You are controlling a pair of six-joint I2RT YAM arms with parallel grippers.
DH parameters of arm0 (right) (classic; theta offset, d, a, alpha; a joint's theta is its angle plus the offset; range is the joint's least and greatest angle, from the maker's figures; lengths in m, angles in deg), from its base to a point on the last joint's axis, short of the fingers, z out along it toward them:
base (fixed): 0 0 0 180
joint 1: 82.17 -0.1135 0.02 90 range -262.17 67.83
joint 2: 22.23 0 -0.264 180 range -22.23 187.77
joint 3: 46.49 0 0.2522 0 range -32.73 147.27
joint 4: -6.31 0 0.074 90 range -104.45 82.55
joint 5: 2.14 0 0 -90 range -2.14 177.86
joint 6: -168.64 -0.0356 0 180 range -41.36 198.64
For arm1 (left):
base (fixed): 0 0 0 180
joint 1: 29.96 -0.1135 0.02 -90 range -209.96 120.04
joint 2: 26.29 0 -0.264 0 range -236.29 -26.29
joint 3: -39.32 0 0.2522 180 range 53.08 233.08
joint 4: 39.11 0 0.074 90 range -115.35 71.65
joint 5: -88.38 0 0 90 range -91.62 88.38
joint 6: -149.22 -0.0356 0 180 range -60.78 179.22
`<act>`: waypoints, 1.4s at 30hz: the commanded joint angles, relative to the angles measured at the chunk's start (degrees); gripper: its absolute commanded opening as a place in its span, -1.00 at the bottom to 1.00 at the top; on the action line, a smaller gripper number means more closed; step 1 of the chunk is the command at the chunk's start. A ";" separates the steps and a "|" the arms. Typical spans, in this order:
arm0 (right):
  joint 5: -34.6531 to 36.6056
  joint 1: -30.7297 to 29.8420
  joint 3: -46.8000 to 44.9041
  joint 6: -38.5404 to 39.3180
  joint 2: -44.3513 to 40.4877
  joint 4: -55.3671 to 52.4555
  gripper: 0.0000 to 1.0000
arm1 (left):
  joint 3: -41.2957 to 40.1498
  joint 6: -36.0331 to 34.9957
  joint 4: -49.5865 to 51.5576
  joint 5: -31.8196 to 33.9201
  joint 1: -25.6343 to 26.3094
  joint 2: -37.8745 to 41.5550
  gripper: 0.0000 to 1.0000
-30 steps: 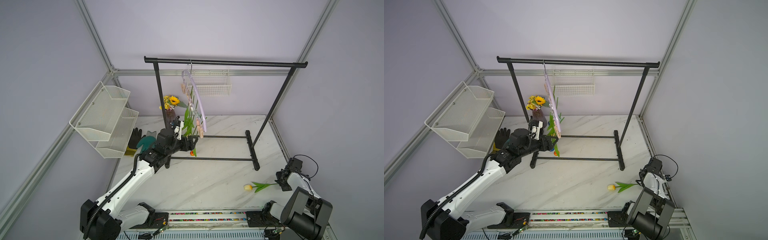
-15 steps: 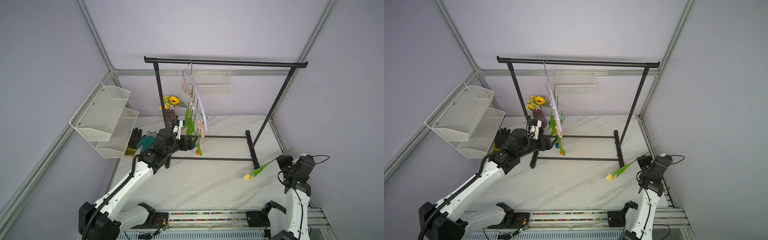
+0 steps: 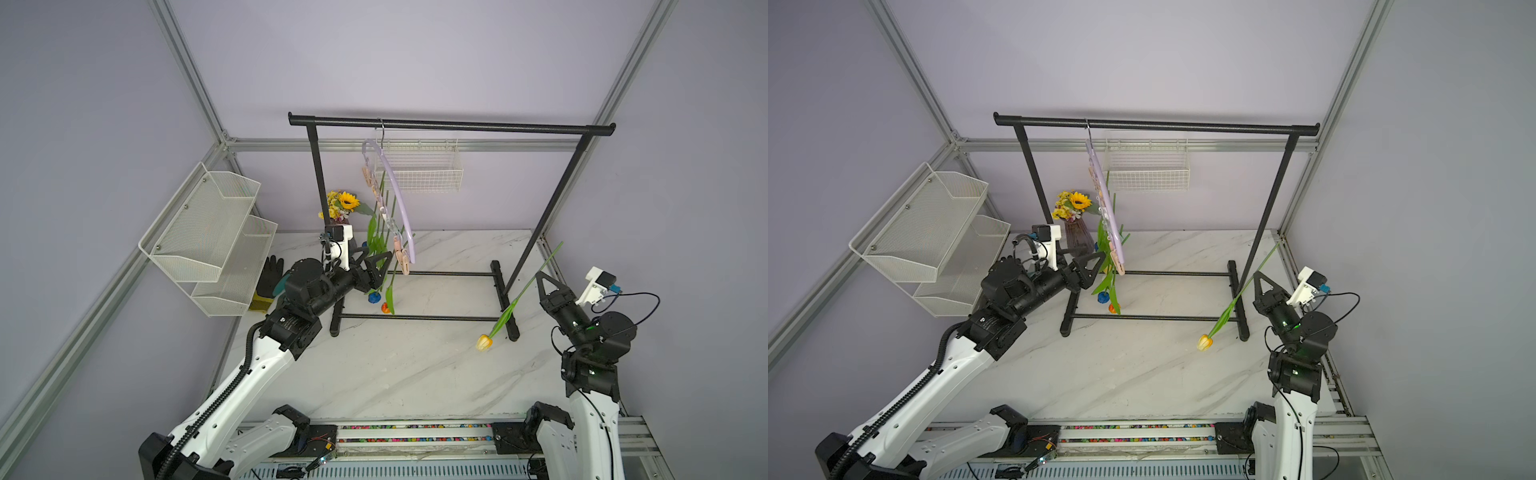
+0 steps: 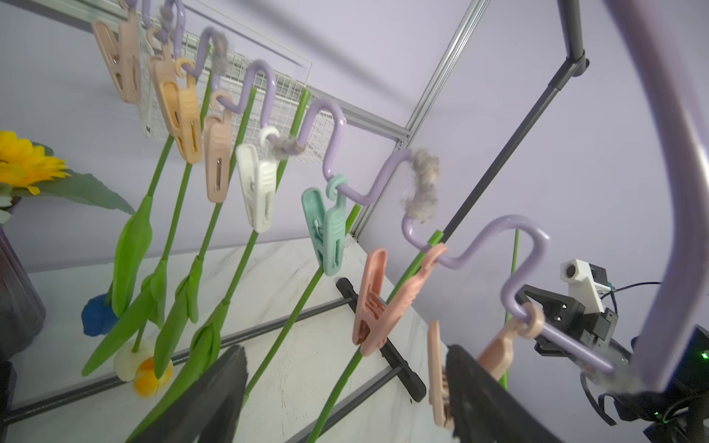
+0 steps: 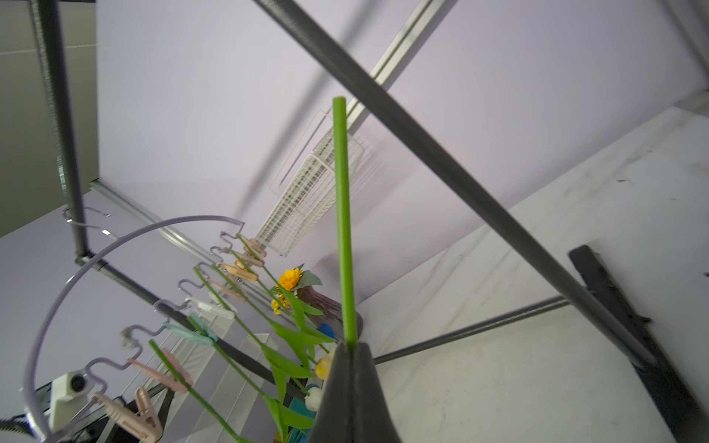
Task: Dry the flowers on a clothes hanger
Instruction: Pick up the flower at the center of the board, then open the clamp at the hanger.
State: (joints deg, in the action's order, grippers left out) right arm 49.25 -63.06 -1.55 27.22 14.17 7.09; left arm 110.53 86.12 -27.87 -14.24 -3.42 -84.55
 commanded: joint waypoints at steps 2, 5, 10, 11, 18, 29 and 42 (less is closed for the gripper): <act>-1.29 -7.74 2.11 1.52 4.37 13.78 -1.00 | -2.38 -4.42 -10.15 -0.68 -1.65 2.40 0.61; -0.15 -13.78 2.55 4.98 7.40 18.99 -1.00 | -4.33 -6.71 -15.40 -4.66 -2.59 2.71 0.61; -2.44 -22.31 6.41 11.08 16.05 25.26 -1.00 | -5.53 -8.69 -21.06 -14.32 -4.20 1.22 0.61; -2.94 -23.82 7.26 12.02 18.03 26.01 -1.00 | -5.38 -8.68 -21.28 -15.90 -4.51 0.61 0.61; -5.51 -34.52 13.48 22.54 28.74 28.84 -1.00 | -2.05 -8.73 -21.00 -27.81 -5.63 -2.95 0.63; -10.06 -41.02 17.68 26.63 38.32 34.28 -1.00 | 2.54 -9.50 -16.42 -35.50 -5.16 -8.06 0.45; -9.82 -42.71 16.55 27.87 40.06 36.37 -1.00 | 2.56 -11.95 -13.35 -33.44 -4.41 -8.62 0.10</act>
State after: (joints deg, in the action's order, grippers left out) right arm 39.34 -105.15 15.00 54.12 54.22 40.82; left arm 111.21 75.43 -41.23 -47.86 -8.29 -93.27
